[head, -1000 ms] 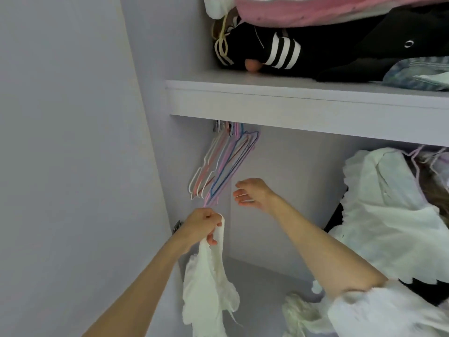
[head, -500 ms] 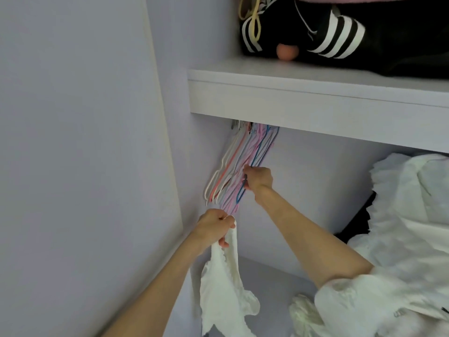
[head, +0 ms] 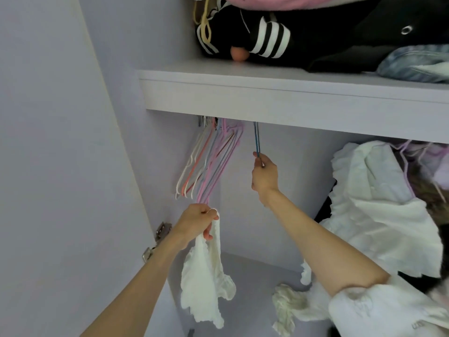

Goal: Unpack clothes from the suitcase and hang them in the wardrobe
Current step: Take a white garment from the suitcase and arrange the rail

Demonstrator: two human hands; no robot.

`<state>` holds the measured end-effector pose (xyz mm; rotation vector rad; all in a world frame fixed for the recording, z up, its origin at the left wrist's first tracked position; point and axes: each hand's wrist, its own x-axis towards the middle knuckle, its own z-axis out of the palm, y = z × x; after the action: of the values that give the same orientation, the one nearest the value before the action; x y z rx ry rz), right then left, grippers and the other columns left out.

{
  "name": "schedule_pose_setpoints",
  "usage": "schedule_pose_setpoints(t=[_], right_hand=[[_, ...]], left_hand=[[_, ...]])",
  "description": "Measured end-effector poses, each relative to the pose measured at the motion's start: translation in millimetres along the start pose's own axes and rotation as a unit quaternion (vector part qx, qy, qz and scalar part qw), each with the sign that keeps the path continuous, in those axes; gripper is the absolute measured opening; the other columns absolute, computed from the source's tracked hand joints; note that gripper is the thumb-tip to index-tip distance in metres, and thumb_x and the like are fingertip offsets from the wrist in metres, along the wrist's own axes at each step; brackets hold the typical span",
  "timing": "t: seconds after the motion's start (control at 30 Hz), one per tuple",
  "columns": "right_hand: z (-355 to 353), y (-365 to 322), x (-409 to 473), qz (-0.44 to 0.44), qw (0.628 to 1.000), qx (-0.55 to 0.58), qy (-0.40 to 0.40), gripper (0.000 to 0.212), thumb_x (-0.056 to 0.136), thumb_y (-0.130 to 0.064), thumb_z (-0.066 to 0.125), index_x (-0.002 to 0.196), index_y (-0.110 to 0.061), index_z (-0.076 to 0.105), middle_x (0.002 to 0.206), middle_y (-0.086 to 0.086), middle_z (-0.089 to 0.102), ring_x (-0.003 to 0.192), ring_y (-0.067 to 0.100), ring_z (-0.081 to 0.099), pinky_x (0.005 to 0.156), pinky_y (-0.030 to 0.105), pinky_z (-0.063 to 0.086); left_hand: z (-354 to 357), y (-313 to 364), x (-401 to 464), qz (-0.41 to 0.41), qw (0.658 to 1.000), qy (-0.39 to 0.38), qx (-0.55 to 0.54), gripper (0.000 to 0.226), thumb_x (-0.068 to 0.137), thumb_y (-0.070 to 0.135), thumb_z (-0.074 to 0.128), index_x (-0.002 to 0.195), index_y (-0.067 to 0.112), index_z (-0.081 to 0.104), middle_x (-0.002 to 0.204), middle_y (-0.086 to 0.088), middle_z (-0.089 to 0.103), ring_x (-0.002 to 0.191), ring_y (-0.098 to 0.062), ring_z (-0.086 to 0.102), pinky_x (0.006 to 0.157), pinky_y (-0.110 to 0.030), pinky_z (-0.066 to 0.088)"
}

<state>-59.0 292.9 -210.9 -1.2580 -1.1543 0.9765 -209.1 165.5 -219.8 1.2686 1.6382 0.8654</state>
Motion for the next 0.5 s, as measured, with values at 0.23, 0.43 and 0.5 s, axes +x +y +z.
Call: schedule_pose_setpoints(t=[0.23,0.43,0.5], right_hand=[[-93,38,-70,-0.007,0.993,-0.119,-0.023,0.03,0.098,-0.01,0.04,0.115,-0.014,0.065,0.062,-0.011,0.046,0.052,0.005,0.038,0.053,0.019,0.036],[-190,72,-145,-0.007,0.948,-0.282,-0.149,0.03,0.099,-0.016,0.04,0.116,-0.022,0.065,0.106,0.007,0.069,0.092,0.028,0.063,0.074,0.03,0.047],[-211,78,-160,0.005,0.938,-0.3,-0.172,0.03,0.1,-0.019,0.041,0.12,-0.021,0.063,0.114,-0.007,0.067,0.092,0.007,0.062,0.075,0.019,0.046]], left_hand=[[31,8,-30,0.002,0.998,0.029,-0.062,0.012,0.095,0.012,0.047,0.087,0.007,0.055,0.057,-0.006,0.05,0.04,-0.014,0.041,0.05,-0.03,0.055],[60,24,-49,0.019,0.989,0.105,-0.103,0.013,0.096,0.009,0.042,0.1,0.003,0.052,0.087,-0.011,0.052,0.054,-0.019,0.049,0.04,-0.022,0.051],[69,28,-52,0.024,0.983,0.133,-0.123,0.012,0.095,0.009,0.041,0.098,0.004,0.051,0.093,-0.012,0.05,0.056,-0.019,0.051,0.039,-0.02,0.049]])
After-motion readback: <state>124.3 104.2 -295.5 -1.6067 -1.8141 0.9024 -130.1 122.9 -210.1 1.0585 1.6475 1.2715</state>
